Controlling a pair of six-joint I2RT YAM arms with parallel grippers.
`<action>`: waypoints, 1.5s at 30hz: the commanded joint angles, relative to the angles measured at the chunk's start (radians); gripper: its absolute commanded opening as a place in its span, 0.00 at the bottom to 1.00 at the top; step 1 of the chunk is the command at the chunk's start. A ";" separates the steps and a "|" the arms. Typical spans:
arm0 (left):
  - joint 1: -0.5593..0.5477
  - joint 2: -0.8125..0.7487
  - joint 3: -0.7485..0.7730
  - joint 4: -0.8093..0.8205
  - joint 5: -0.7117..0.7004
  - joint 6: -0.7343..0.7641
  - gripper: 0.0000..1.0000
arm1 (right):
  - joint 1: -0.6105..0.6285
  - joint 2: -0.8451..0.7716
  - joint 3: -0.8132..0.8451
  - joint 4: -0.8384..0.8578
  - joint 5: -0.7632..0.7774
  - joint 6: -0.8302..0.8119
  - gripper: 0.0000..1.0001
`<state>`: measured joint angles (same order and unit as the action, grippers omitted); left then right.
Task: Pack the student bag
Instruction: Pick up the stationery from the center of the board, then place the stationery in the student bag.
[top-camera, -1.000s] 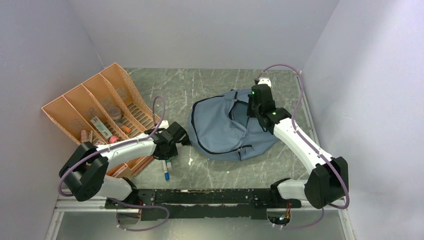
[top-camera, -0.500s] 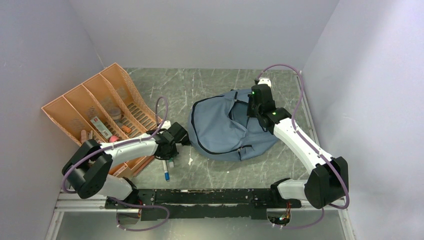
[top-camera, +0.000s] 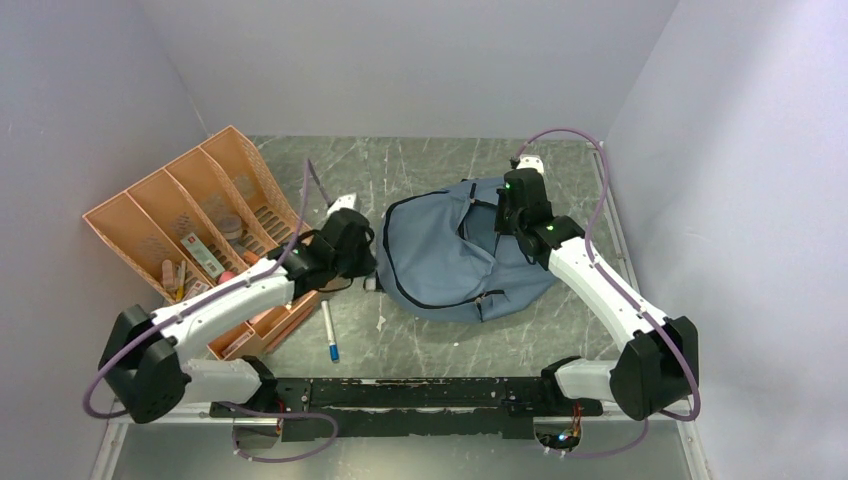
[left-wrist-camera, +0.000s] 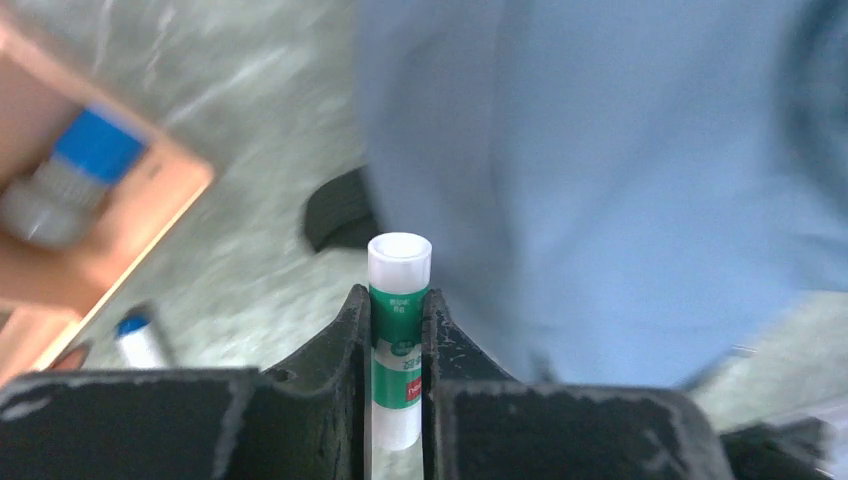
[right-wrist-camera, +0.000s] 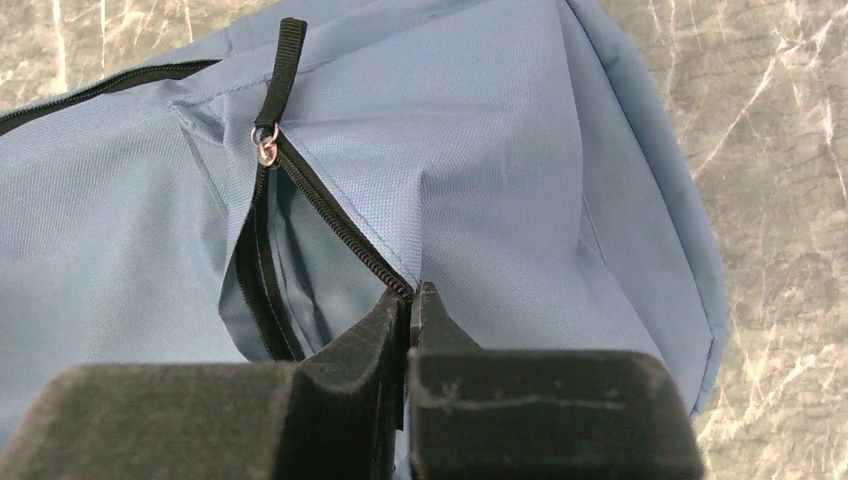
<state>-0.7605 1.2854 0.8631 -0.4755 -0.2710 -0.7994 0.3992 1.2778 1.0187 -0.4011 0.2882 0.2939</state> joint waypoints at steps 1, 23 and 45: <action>0.007 -0.058 0.104 0.209 0.144 0.109 0.05 | -0.014 -0.028 0.011 0.006 0.044 -0.026 0.00; -0.011 0.558 0.471 0.760 0.580 -0.134 0.05 | -0.014 -0.021 0.066 -0.012 0.015 -0.046 0.00; -0.057 0.670 0.581 0.648 0.413 -0.355 0.05 | -0.013 -0.024 0.074 -0.022 -0.064 -0.003 0.00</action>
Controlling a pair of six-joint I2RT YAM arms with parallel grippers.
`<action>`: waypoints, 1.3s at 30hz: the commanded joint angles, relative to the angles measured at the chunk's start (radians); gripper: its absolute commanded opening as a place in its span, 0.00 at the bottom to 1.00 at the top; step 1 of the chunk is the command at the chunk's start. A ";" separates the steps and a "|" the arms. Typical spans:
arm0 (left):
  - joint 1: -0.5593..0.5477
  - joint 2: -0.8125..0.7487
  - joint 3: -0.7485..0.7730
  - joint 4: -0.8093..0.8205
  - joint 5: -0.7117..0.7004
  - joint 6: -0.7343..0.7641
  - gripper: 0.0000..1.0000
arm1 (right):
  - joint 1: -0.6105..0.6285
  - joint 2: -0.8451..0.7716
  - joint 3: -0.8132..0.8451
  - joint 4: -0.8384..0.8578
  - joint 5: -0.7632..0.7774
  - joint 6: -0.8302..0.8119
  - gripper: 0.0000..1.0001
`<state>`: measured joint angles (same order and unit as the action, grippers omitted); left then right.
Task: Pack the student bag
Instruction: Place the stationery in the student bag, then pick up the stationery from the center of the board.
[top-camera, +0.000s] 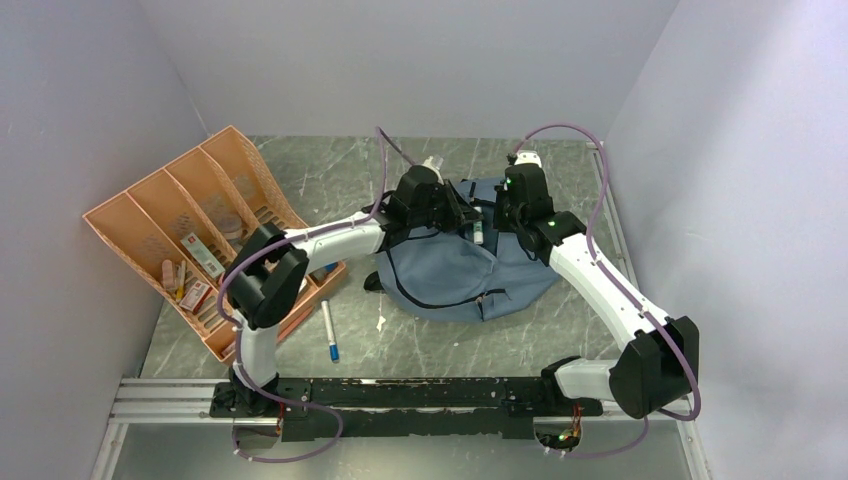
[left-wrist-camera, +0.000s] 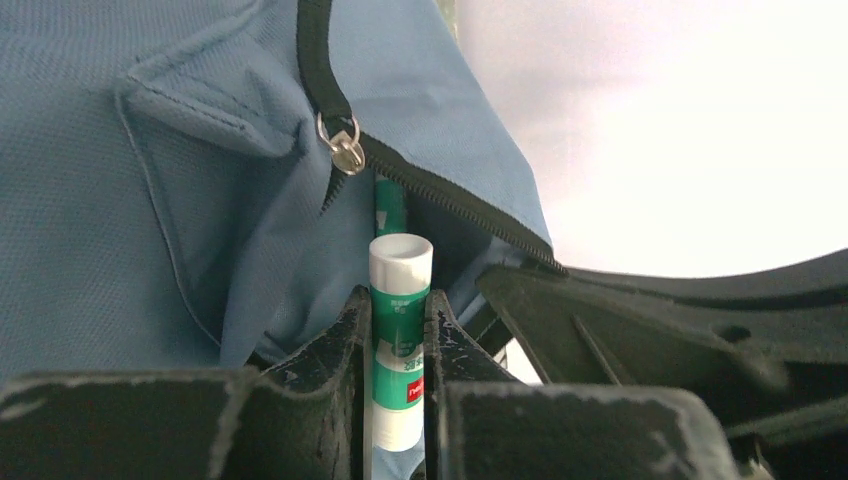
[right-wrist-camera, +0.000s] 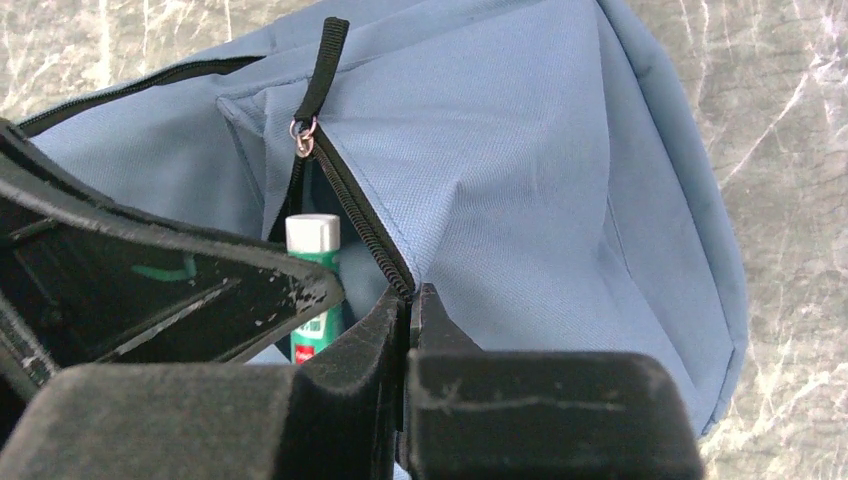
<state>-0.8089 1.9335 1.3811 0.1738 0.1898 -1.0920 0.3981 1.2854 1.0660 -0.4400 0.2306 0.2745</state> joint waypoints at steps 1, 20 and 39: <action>-0.009 0.030 0.078 -0.016 -0.053 -0.066 0.05 | -0.011 -0.031 0.026 0.018 -0.010 0.019 0.00; -0.012 0.134 0.190 -0.079 -0.008 -0.055 0.32 | -0.011 -0.037 0.003 0.023 -0.008 0.022 0.00; -0.012 0.012 0.162 -0.200 -0.071 0.126 0.36 | -0.012 -0.043 -0.008 0.032 0.013 0.014 0.00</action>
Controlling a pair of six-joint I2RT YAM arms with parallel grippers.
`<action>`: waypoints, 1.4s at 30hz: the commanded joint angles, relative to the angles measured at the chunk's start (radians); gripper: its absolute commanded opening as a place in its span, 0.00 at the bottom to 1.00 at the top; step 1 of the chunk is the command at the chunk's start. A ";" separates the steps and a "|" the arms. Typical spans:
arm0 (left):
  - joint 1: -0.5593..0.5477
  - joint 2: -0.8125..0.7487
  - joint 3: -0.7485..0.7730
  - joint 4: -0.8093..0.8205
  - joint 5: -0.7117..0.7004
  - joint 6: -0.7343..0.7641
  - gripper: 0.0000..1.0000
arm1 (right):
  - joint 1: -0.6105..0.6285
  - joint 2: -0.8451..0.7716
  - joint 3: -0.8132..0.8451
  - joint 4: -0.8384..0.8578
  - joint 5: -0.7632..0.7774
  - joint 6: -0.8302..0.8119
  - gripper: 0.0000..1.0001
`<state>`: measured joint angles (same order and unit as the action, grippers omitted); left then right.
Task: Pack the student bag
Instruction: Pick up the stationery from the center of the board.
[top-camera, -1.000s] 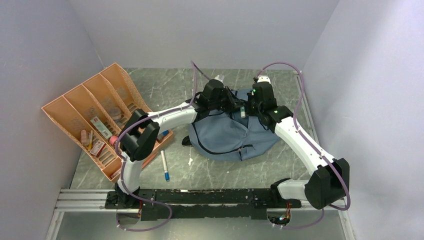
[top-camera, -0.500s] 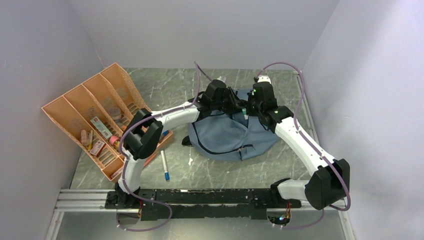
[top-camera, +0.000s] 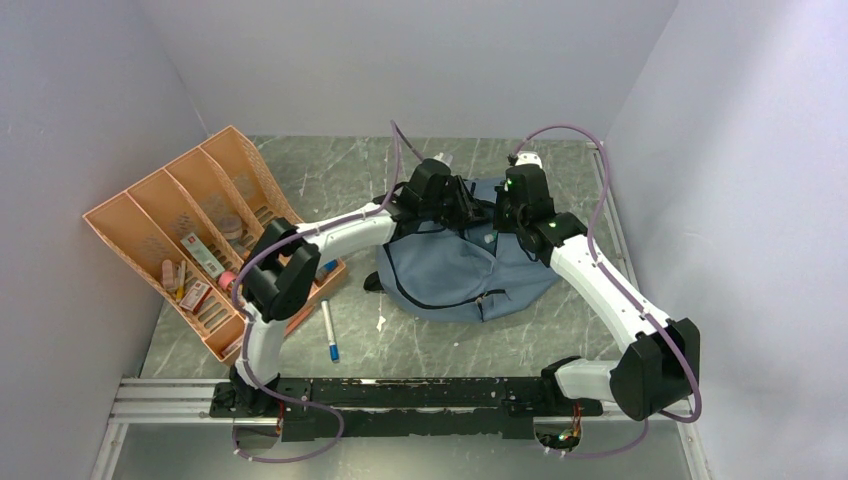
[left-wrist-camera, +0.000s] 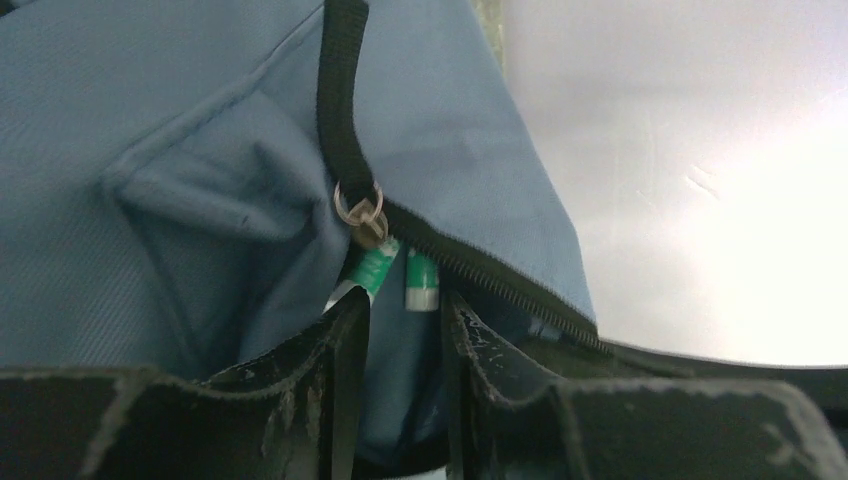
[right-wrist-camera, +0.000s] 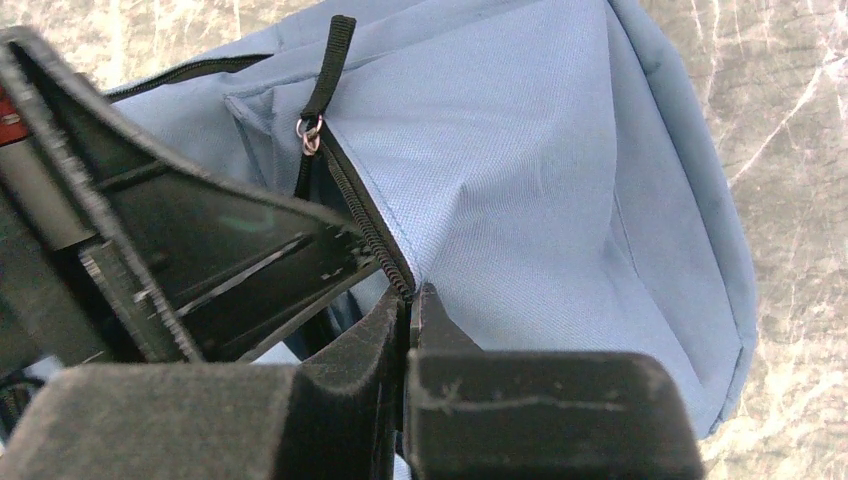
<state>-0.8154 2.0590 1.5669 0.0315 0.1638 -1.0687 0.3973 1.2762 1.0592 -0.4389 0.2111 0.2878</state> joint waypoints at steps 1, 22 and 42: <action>-0.005 -0.133 -0.030 -0.078 -0.059 0.129 0.36 | -0.011 -0.033 -0.001 0.032 0.035 -0.002 0.00; -0.005 -0.763 -0.626 -0.501 -0.492 0.279 0.47 | -0.011 -0.021 -0.022 0.060 0.087 -0.027 0.00; -0.005 -0.956 -0.961 -0.728 -0.511 0.058 0.48 | -0.011 -0.015 -0.050 0.070 0.063 -0.019 0.00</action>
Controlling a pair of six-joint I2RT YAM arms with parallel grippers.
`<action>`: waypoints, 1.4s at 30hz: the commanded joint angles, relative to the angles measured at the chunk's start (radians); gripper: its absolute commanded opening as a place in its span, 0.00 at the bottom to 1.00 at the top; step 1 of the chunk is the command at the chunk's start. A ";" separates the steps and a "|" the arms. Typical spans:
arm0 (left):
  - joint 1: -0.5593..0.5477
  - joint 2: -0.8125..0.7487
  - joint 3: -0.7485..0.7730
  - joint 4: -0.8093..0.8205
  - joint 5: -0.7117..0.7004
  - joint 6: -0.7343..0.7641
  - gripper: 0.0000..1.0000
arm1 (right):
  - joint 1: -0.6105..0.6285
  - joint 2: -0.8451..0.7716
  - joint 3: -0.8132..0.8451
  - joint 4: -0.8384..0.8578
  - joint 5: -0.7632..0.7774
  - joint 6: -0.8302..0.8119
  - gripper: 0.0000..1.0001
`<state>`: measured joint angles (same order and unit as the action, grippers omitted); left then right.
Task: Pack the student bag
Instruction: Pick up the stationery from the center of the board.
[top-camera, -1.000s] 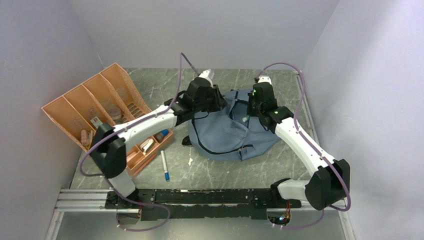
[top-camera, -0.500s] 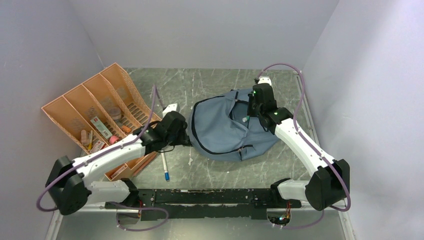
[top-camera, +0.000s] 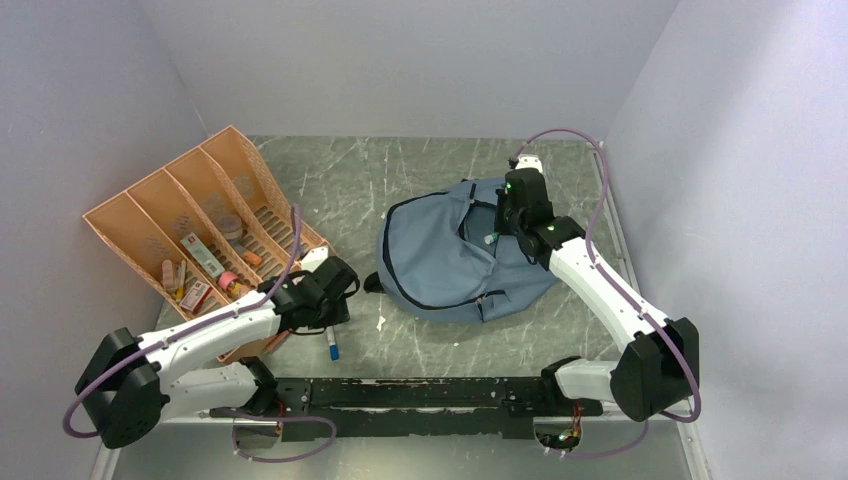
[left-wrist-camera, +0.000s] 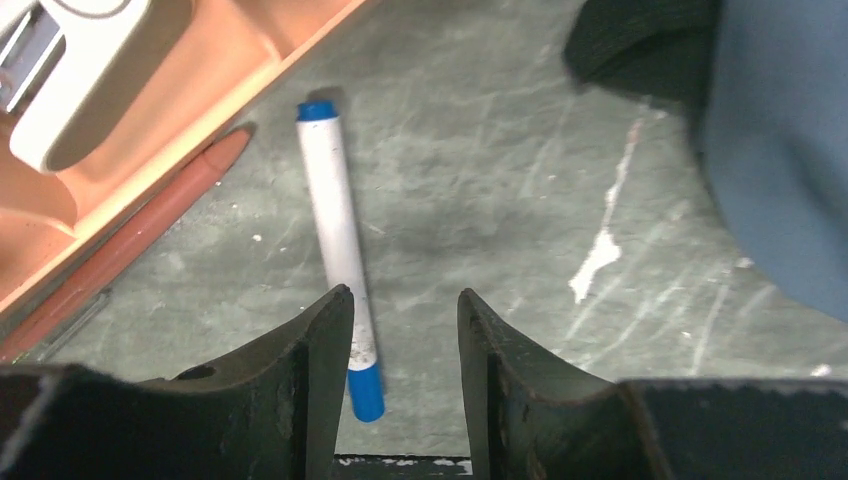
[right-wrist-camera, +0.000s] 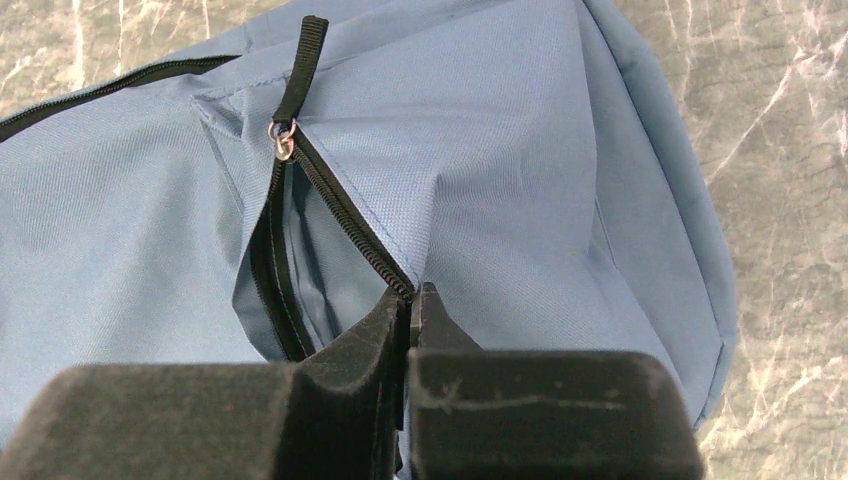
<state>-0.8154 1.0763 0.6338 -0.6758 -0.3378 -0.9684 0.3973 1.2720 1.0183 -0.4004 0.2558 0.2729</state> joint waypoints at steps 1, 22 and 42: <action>-0.005 0.035 -0.037 -0.019 -0.011 -0.048 0.48 | -0.010 -0.015 -0.010 0.030 0.020 -0.004 0.00; -0.005 0.120 -0.113 0.069 -0.018 -0.080 0.45 | -0.011 -0.022 -0.021 0.023 0.024 -0.002 0.00; 0.003 0.198 -0.118 0.118 -0.020 -0.055 0.20 | -0.011 -0.022 -0.022 0.020 0.033 -0.005 0.00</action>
<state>-0.8154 1.2240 0.5526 -0.6201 -0.3965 -1.0264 0.3973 1.2686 1.0000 -0.3927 0.2588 0.2729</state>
